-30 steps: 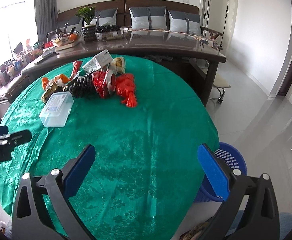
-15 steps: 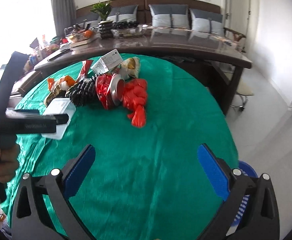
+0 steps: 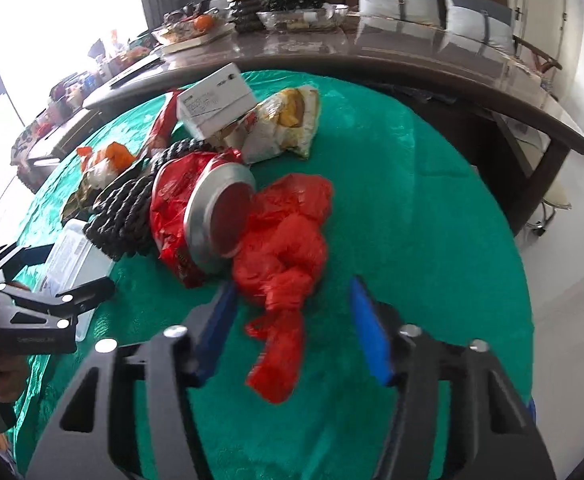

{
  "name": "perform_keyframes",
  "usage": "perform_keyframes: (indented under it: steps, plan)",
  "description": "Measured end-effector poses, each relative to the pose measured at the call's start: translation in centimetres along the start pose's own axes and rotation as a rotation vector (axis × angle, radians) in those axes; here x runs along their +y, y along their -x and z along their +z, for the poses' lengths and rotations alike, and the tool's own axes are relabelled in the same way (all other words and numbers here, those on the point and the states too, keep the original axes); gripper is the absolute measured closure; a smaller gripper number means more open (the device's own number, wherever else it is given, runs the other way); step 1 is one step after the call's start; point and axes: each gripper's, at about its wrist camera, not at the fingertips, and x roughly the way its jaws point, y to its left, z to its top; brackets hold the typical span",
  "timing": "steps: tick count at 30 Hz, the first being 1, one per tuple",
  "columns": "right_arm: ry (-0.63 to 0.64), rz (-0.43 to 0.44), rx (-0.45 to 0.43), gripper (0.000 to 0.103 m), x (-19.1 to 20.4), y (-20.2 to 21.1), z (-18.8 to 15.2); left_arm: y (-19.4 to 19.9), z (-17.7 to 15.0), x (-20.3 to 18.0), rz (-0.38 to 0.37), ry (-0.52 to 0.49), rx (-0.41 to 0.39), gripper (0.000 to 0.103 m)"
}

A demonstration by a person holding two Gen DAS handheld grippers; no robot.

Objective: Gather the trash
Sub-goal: 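Grasp the red plastic bag with the right tool while the left tool grasps the clear plastic box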

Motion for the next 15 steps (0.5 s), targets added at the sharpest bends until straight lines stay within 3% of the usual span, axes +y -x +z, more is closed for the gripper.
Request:
perform_keyframes:
  steps: [1, 6, 15]
  plan:
    - [0.001, 0.009, 0.000, 0.067, 0.0, 0.1, -0.1, 0.0, 0.0, 0.1, -0.004, -0.001, -0.004, 0.004]
    - [-0.014, -0.003, -0.017, 0.067, 0.1, 1.8, -1.3, 0.2, -0.7, 0.2, 0.002, -0.006, -0.018, 0.004]
    - [-0.037, 0.011, 0.003, 0.068, 1.1, 6.1, -6.6, 1.1, -3.0, 0.6, -0.022, -0.047, -0.055, 0.004]
